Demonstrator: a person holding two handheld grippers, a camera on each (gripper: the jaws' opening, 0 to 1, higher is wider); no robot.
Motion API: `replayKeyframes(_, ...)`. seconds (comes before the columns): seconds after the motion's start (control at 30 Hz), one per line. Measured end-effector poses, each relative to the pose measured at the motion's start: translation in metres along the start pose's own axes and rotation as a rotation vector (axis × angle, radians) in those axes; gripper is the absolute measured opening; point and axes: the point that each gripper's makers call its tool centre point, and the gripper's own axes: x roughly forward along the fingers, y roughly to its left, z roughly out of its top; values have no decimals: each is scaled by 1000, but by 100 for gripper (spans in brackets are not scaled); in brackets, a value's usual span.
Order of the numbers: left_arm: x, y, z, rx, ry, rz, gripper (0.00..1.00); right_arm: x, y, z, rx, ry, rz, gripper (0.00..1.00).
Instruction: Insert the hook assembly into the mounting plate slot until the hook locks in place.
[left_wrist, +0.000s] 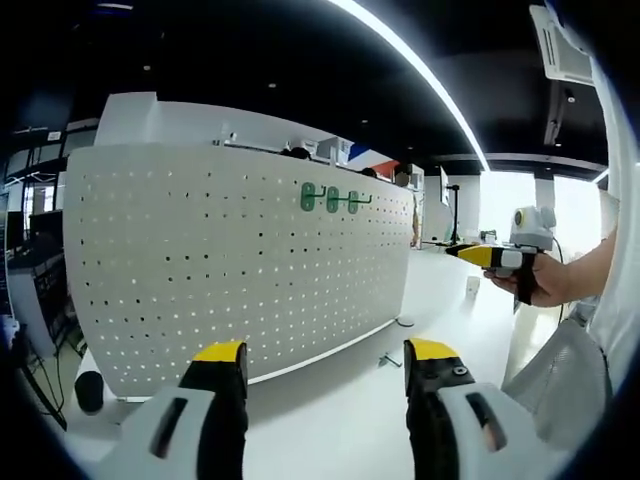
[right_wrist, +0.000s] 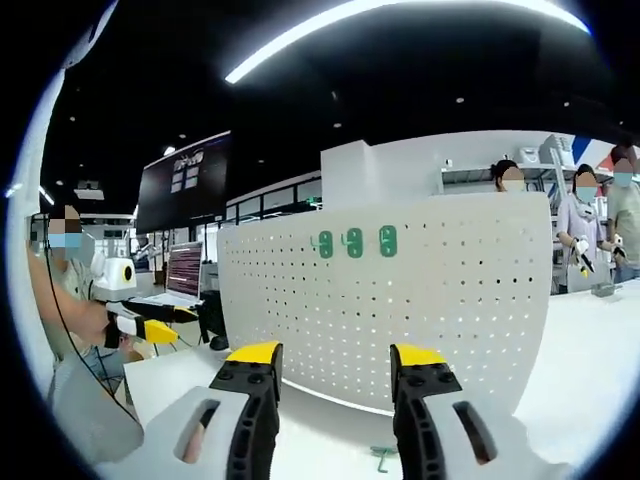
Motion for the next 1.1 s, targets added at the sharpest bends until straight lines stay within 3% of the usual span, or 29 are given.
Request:
replayKeyframes(0.83, -19, -4, -15, -33, -1, 3, 75, -31, 1, -29, 15, 60, -14, 51)
replayKeyframes(1.1, -22, -6, -17, -34, 7, -1, 77, -36, -1, -31, 29, 59, -23, 55)
